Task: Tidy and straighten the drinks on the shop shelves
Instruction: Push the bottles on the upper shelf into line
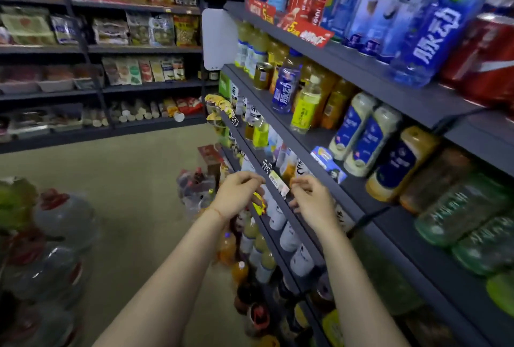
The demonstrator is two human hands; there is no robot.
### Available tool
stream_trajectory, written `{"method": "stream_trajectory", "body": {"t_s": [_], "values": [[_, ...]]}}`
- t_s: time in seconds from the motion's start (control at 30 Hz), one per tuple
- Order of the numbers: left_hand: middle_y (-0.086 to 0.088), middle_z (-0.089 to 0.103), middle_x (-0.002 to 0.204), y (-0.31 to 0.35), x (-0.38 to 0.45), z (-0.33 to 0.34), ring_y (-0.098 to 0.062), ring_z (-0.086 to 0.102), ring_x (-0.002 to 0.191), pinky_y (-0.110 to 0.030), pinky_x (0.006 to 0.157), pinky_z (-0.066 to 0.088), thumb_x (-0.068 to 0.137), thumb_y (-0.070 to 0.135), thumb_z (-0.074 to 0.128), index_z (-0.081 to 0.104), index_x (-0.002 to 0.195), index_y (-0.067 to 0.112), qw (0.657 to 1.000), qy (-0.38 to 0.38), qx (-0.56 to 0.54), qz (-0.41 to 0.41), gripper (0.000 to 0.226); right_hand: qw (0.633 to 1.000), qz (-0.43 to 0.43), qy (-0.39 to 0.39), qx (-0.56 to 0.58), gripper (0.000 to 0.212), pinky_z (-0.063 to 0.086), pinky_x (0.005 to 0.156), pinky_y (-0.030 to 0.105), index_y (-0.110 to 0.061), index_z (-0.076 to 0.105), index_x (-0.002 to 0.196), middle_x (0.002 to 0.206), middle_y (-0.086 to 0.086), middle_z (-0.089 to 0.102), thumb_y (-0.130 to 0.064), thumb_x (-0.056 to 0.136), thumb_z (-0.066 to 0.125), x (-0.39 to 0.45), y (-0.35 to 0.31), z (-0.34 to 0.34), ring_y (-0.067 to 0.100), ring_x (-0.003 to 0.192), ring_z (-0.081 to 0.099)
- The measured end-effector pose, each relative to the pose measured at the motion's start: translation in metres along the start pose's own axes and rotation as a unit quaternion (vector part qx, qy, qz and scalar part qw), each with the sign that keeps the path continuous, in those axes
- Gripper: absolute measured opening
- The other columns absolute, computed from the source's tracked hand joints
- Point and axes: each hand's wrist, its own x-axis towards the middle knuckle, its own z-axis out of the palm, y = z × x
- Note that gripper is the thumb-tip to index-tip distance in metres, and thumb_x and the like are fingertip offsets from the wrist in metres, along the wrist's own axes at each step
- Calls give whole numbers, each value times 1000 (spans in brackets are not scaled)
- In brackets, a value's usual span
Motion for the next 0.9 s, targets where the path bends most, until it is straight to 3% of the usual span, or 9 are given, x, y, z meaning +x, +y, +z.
{"method": "stream_trajectory", "body": {"t_s": [0.13,0.2,0.27,0.33,0.4,0.47,0.57,0.73,0.9], "values": [[-8,68,87,18,80,-65,-14,65,59,-27,57,47,101,16,45,67,106,7,998,-56,28,22,24,996,22,86,-1,17,57,77,53,-37,55,105,99,-5,63,-28,91,53,69,-45,46,24,84,65],[-10,70,93,27,119,-90,-18,68,67,-24,57,50,102,19,46,68,105,10,996,-81,32,30,24,990,29,139,9,31,57,68,40,-25,49,121,109,2,58,-19,92,58,95,-72,60,18,80,63],[-9,70,91,33,154,-104,-20,68,71,-31,63,52,101,20,47,68,104,12,994,-100,26,32,23,982,39,187,6,35,47,51,18,-17,46,122,107,4,55,-10,92,60,120,-83,67,4,67,59],[-8,70,88,35,180,-107,-20,66,69,-35,68,54,101,20,48,68,104,12,991,-131,17,29,22,973,55,226,1,39,42,50,11,-13,43,126,110,4,53,-7,92,62,140,-88,72,-1,65,57],[-6,69,85,36,199,-105,-19,64,68,-30,64,52,101,19,49,68,105,9,987,-160,6,22,22,960,66,272,1,51,45,67,20,-10,40,134,122,8,51,-8,90,65,155,-89,74,3,83,57],[-2,69,81,38,216,-103,-16,63,65,-23,59,51,101,19,49,68,106,7,983,-181,4,22,23,947,65,316,0,63,47,82,33,-5,36,140,130,14,48,-11,87,69,173,-92,73,21,107,57],[-1,70,77,44,240,-101,-14,64,62,-24,60,50,101,18,48,67,105,6,980,-197,8,15,23,933,79,352,13,74,44,91,31,-4,32,144,139,15,43,-16,85,74,201,-92,65,28,124,50],[-11,69,86,60,273,-87,-17,64,61,-29,62,51,101,15,48,66,108,3,979,-204,21,10,23,937,102,332,34,70,41,87,28,-10,40,139,133,11,55,-30,83,77,241,-81,52,29,119,56],[-15,71,94,71,294,-62,-23,66,70,-34,72,52,101,16,48,67,111,4,972,-230,44,9,24,940,89,323,60,49,54,80,34,-21,60,111,100,-5,68,-36,72,85,258,-65,46,16,90,67]]}}
